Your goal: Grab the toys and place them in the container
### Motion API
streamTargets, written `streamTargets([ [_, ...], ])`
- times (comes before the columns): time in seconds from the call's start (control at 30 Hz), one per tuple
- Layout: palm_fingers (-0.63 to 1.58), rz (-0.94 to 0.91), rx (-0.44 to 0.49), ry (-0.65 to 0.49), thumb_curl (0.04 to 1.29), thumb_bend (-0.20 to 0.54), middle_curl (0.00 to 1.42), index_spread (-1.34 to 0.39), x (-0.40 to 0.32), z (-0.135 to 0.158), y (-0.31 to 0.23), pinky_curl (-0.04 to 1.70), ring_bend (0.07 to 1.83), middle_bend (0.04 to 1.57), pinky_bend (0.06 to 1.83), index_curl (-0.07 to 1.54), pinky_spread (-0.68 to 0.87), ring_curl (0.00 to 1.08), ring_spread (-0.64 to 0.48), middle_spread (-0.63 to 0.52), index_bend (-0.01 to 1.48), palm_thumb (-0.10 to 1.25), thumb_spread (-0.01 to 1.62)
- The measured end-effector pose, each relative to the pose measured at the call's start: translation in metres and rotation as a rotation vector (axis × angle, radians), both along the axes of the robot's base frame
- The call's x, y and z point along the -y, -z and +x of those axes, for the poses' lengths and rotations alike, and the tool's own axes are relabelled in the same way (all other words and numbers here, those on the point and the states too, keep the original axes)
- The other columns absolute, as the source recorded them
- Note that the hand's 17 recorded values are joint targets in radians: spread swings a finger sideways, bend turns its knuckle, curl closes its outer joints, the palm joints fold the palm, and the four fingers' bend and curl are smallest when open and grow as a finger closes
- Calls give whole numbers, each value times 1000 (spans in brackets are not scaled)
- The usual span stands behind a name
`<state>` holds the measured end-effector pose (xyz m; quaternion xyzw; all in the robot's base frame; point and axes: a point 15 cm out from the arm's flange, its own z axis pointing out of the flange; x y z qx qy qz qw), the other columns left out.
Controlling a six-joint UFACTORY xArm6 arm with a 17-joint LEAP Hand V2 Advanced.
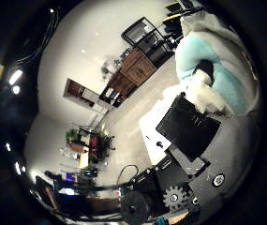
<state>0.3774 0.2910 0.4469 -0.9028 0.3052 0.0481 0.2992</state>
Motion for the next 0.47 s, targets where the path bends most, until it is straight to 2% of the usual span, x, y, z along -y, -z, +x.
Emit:
streamTargets([
  [0.3,1122,5,4,1,1291,-6,1026,-213,-1,3,-2,643,1413,1299,1374,930,-250,829,-223,-206,1267,919,966],
  [0.37,1125,7,4,1,1287,-20,1025,-213,-1,2,-3,643,1410,1299,1370,930,-254,830,-223,-206,1265,892,965],
  [0.47,1073,24,3,4,1226,-78,1002,-220,-3,1,-6,628,1398,1234,1356,911,-291,809,-224,-204,1196,733,970],
])
